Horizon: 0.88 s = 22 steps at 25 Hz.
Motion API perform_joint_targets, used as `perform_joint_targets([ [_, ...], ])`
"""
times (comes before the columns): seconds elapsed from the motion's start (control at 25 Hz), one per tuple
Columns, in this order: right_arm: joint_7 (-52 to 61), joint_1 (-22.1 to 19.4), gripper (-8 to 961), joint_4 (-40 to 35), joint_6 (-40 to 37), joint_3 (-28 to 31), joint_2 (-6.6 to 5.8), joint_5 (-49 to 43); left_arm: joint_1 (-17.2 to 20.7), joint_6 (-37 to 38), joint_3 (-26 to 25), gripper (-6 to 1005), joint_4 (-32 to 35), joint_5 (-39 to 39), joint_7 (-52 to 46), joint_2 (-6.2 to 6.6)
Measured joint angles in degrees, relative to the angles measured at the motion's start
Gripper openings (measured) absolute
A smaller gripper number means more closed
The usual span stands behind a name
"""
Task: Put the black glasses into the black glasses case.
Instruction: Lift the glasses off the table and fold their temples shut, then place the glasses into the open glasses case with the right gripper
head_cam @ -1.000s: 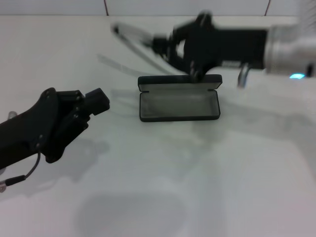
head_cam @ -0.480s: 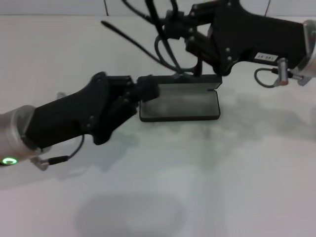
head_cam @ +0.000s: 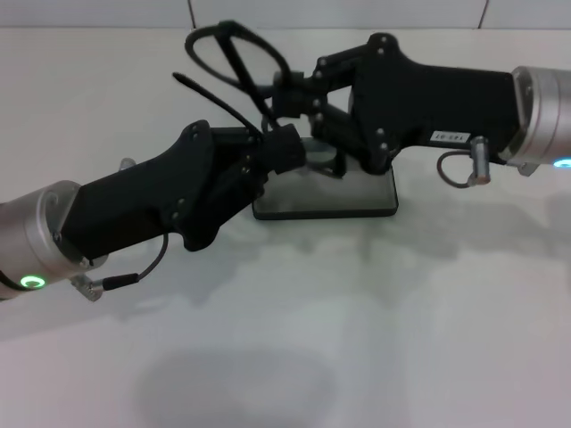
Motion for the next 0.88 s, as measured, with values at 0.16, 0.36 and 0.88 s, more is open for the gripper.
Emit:
perform_joint_targets([
  [0.16,0.0,0.4,73,0.4,0.6,-0.7,-0.02,-0.8,0.0,-0.7,-0.1,32,-0.1,-0.2,-0.2,0.0],
  [0.36,0.0,0.7,74,0.6,1.2,-1.6,0.01,-1.2,0.1,-1.2,-0.7,32,-0.1,-0.3,-0.6,0.0],
  [0.88,0.9,-0.9,74,-3.2,7.8,-1.5,-0.52,-7.0,2.8,-0.3,-0.3,32,0.5,2.6,-0.9,2.16],
])
